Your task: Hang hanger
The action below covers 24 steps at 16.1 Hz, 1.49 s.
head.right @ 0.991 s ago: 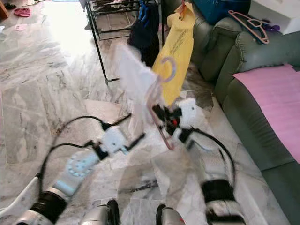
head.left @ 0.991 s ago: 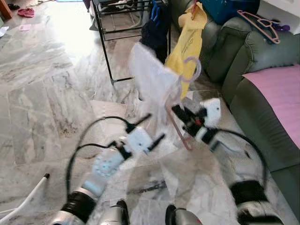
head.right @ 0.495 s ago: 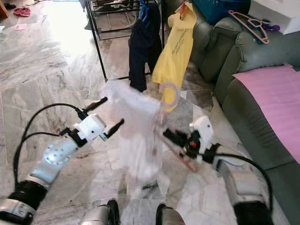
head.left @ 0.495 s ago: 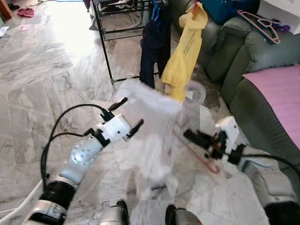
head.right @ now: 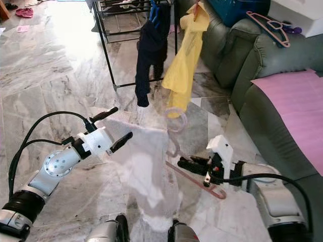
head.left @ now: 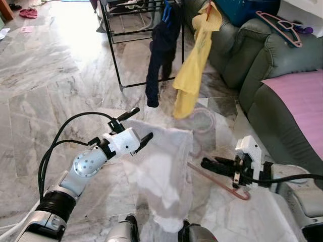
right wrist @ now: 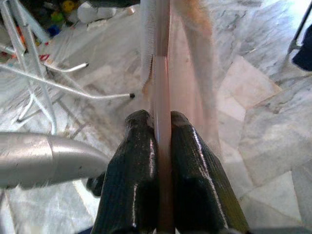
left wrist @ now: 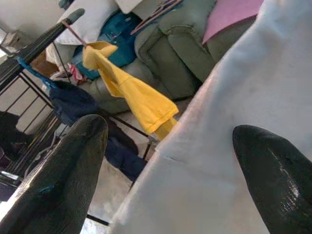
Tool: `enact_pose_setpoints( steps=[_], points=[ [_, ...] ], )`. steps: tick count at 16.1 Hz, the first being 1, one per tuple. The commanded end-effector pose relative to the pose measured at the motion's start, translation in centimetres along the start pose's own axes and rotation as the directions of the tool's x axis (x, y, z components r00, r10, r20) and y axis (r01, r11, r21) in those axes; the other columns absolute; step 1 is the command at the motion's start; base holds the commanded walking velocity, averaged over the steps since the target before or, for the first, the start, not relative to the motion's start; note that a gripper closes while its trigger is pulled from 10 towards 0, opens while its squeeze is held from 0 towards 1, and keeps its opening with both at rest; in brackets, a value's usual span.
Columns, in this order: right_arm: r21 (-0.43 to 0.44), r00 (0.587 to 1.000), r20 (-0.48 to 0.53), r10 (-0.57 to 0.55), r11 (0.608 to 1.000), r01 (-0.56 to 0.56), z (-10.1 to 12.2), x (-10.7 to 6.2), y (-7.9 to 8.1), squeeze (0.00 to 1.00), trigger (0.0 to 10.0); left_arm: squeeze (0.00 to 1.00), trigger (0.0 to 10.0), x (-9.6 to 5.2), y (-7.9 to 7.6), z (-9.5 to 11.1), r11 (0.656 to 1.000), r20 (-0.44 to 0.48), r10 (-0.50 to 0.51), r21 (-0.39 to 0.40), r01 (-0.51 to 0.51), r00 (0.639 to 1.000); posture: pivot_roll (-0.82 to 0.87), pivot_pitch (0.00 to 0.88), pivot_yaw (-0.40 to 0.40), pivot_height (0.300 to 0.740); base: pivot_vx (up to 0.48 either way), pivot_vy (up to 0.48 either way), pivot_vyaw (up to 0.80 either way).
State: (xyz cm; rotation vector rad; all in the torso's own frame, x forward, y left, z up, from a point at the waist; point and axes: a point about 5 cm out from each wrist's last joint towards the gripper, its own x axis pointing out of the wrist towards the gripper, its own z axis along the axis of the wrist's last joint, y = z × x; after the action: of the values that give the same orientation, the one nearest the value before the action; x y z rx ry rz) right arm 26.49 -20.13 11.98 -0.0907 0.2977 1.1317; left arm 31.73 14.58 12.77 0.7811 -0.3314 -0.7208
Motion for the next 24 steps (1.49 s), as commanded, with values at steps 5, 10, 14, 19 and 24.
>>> enact_pose_setpoints(
  steps=[5, 10, 14, 19, 24],
  points=[
    [-0.099, 0.988, -0.108, 0.108, 0.988, -0.119, 0.3, -0.5, 0.5, 0.0, 10.0, 0.0, 10.0, -0.5, -2.3, -0.3, 0.959, 0.001, -0.283, -0.015, 0.283, 0.959, -0.04, 0.211, -0.013, 0.74, 0.0, 0.0, 0.0],
    [-0.215, 0.974, -0.212, 0.08, 0.968, -0.126, -0.1, -0.8, 0.0, 0.0, 10.0, 0.0, 0.0, -1.0, -2.8, -0.6, 0.905, 0.005, -0.415, -0.103, 0.413, 0.91, -0.04, 0.215, -0.007, 0.74, 0.0, 0.0, 0.0],
    [-0.268, 0.961, -0.27, 0.069, 0.953, -0.144, -0.7, -1.1, -0.1, 0.0, 10.0, 0.0, 0.0, -1.1, -2.5, -0.9, 0.874, -0.001, -0.467, -0.154, 0.461, 0.884, -0.04, 0.216, -0.002, 0.74, 0.0, 0.0, 0.0],
    [-0.304, 0.976, -0.214, 0.041, 0.947, -0.107, 0.0, -0.5, -0.6, 0.0, 10.0, 0.0, 3.4, -1.2, -3.6, -0.9, 0.827, 0.006, -0.536, -0.197, 0.527, 0.844, -0.04, 0.22, 0.0, 0.74, 0.0, 0.0, 0.0],
    [-0.323, 0.988, -0.152, 0.014, 0.944, -0.064, 0.2, 0.4, -0.6, 0.0, 10.0, 0.0, 0.0, -1.7, -4.5, -1.1, 0.785, 0.007, -0.589, -0.236, 0.573, 0.808, -0.04, 0.22, 0.008, 0.74, 0.0, 0.0, 0.0]
  ],
)
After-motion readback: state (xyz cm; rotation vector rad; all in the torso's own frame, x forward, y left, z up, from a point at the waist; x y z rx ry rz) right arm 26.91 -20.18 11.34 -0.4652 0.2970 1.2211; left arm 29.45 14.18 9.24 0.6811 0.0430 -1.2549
